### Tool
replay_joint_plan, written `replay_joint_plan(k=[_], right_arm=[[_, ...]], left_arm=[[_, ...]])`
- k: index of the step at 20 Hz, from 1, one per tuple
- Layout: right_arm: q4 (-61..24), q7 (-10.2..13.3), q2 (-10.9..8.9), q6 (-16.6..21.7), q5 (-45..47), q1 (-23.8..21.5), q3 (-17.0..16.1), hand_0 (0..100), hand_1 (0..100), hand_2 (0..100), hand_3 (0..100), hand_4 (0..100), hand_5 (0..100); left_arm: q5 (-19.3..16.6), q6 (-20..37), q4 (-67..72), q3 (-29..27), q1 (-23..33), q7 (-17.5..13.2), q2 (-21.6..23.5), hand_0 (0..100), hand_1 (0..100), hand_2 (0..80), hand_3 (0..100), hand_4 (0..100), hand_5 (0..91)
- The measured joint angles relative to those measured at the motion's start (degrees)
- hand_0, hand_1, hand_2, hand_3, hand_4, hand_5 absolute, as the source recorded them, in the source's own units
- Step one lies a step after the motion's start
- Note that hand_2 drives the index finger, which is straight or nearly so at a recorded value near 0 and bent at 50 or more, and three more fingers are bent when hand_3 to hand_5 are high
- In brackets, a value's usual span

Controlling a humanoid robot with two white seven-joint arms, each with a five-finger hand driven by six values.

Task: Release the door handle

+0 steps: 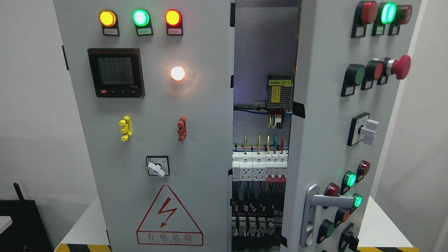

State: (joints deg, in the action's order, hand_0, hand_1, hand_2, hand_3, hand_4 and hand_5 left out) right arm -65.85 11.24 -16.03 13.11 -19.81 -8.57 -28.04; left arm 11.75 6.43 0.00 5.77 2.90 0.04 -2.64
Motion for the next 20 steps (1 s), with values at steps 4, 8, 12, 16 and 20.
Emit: replay_joint_plan(k=[4,8,12,16,20], right_arm=[[9.12,-1.75,1.27,0.05,0.93,-0.93,-0.32,51,20,16,26,18,8],[18.22,-5.38,2.47,-0.64,1.36,-1.35,-0.56,49,21,9,21,11,0],[26.84,-8.88,3.58,-2.26,1.55,-1.53,-0.73,47,22,6,16,6,0],[34.35,-14.22,4.59,-5.52,1.63,-1.57,-0.81,47,21,1,11,1,0],[40.09,-17.95,5.69,-8.02,1.56,-1.64,-0.25,47,19,0,5,0,0]], left_arm=[[0.00,0.00,0.00,0.00,0.00,0.00,0.00,12,39,0.0,0,0,0.0],[-0.02,0.00,0.00,0.00,0.00,0.00,0.00,12,39,0.0,0,0,0.0],[-0.01,0.00,0.00,0.00,0.00,0.00,0.00,12,39,0.0,0,0,0.0],[-0.01,0.00,0.00,0.00,0.00,0.00,0.00,12,39,0.0,0,0,0.0],[-0.01,0.00,0.00,0.01,0.00,0.00,0.00,12,39,0.0,0,0,0.0]])
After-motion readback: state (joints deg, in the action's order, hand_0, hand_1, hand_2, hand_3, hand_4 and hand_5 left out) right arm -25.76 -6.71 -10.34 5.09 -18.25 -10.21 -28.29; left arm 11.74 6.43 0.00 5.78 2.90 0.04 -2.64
